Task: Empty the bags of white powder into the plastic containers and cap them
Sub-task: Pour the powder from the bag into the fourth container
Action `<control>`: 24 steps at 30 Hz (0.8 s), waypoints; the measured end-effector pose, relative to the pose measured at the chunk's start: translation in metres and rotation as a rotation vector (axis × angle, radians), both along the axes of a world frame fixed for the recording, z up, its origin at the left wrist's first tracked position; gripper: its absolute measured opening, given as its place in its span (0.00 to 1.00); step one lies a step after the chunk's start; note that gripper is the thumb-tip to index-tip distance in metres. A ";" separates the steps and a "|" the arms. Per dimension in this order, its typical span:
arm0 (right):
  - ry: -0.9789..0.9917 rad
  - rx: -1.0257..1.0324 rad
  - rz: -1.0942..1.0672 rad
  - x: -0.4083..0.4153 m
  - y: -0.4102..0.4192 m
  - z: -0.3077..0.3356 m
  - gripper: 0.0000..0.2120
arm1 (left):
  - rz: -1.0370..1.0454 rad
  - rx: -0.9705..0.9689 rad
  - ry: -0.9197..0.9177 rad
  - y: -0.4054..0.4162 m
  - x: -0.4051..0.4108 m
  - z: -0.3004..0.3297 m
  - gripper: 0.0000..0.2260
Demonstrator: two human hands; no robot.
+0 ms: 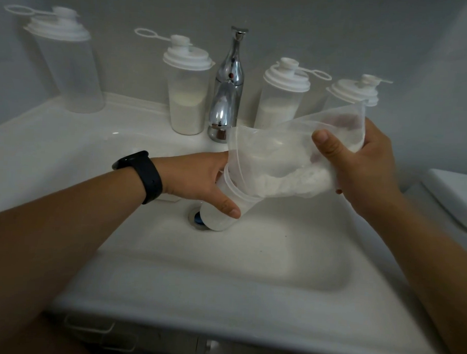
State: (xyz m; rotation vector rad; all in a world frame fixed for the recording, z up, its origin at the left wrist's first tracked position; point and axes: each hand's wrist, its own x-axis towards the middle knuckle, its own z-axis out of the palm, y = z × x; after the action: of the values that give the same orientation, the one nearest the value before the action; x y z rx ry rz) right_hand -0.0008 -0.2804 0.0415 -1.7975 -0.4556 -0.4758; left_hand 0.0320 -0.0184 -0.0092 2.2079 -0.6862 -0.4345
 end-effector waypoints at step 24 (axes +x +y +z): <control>0.009 0.004 -0.001 0.000 0.000 -0.001 0.08 | -0.009 0.013 -0.021 0.002 0.006 -0.006 0.44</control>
State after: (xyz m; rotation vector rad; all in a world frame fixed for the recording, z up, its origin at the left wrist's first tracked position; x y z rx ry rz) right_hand -0.0005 -0.2804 0.0406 -1.7954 -0.4474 -0.4687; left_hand 0.0375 -0.0161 -0.0156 2.2251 -0.7071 -0.4222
